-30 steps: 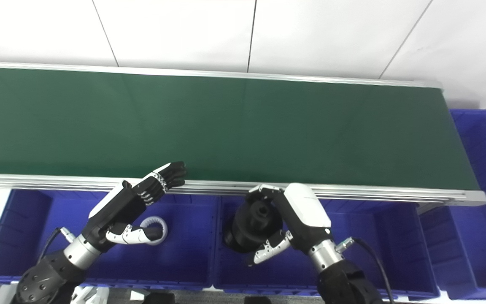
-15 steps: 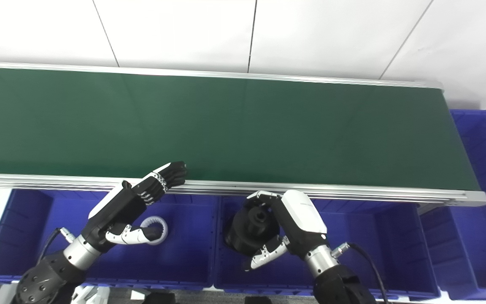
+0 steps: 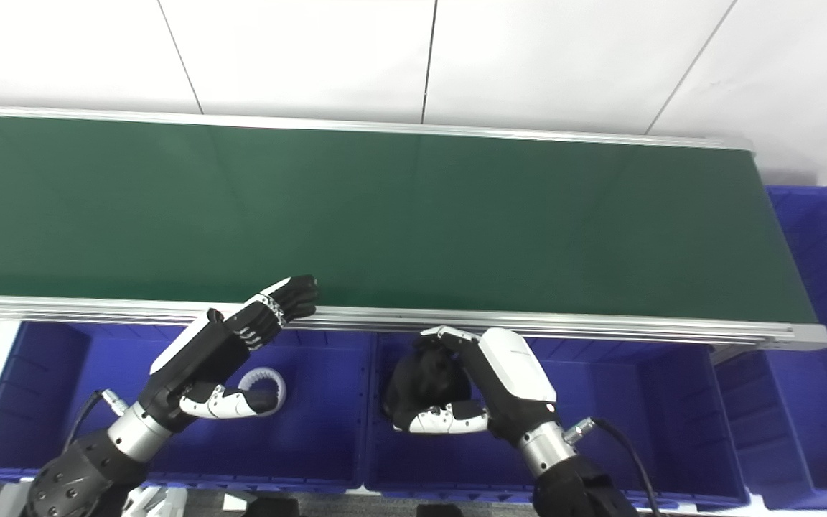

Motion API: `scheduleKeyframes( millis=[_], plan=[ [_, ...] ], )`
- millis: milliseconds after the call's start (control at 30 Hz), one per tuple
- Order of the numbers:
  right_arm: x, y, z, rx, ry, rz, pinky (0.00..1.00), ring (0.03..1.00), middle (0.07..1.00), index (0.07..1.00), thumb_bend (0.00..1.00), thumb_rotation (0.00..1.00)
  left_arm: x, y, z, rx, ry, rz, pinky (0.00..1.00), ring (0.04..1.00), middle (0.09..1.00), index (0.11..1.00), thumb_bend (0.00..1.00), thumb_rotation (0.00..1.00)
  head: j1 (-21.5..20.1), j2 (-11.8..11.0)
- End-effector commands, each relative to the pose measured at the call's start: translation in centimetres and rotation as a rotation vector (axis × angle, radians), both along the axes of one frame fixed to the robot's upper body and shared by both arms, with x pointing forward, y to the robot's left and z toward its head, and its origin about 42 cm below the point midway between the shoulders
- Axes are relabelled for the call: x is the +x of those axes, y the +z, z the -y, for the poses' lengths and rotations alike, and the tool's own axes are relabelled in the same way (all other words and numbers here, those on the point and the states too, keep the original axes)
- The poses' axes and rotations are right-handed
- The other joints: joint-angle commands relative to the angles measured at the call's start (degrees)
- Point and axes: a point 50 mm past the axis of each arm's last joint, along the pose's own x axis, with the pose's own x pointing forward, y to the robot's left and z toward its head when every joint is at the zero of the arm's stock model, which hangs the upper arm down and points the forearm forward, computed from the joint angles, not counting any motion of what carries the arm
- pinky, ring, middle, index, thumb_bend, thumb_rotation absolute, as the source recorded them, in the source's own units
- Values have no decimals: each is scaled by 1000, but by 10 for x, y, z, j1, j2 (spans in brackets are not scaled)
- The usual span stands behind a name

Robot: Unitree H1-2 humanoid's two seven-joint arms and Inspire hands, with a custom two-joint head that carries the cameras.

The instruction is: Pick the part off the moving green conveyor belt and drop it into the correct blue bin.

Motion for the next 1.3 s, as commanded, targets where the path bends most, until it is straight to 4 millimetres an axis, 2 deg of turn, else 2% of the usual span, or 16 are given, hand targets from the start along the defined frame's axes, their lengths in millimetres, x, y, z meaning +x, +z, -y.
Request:
scheduleKeyframes(
  millis=[0,333,533,633,700,800,833,933,1167,1267],
  plan=[
    [2,12,-3,27,7,65,635,695,716,729,743,530,1,9,-2,-17,3,32,923,952,953,928,467,451,1,0],
    [2,13,-2,17,5,66,646,705,732,735,768,487,1,10,-2,-18,1,31,915,948,955,928,474,454,2,2],
    [2,16,-1,40,12,75,644,711,742,749,775,506,2,10,-2,-19,-1,34,908,946,955,928,470,444,2,2],
    [-2,23,-1,141,17,93,626,719,749,734,563,613,1,10,-2,-22,1,29,911,945,952,925,468,436,2,1],
    [-5,27,-2,205,26,103,629,725,756,737,516,649,2,10,-2,-20,1,28,912,945,953,925,467,437,2,0],
    [-9,33,-4,289,42,121,713,784,815,802,462,894,2,9,-2,-19,2,28,915,948,956,929,464,438,2,0],
    [-10,35,-5,321,49,134,728,794,825,812,458,926,3,9,-1,-17,4,30,915,948,955,929,464,438,2,0],
    [-12,37,-7,392,57,162,761,824,863,852,437,939,3,8,-1,-15,9,31,910,945,954,929,460,440,2,0],
    [-18,41,-14,508,38,188,823,888,914,902,476,995,4,6,-2,-4,15,28,910,945,952,926,455,439,1,1],
    [-19,40,-16,546,31,180,814,896,935,919,465,972,4,5,-2,-5,15,30,909,944,952,925,445,434,2,2]
  ],
)
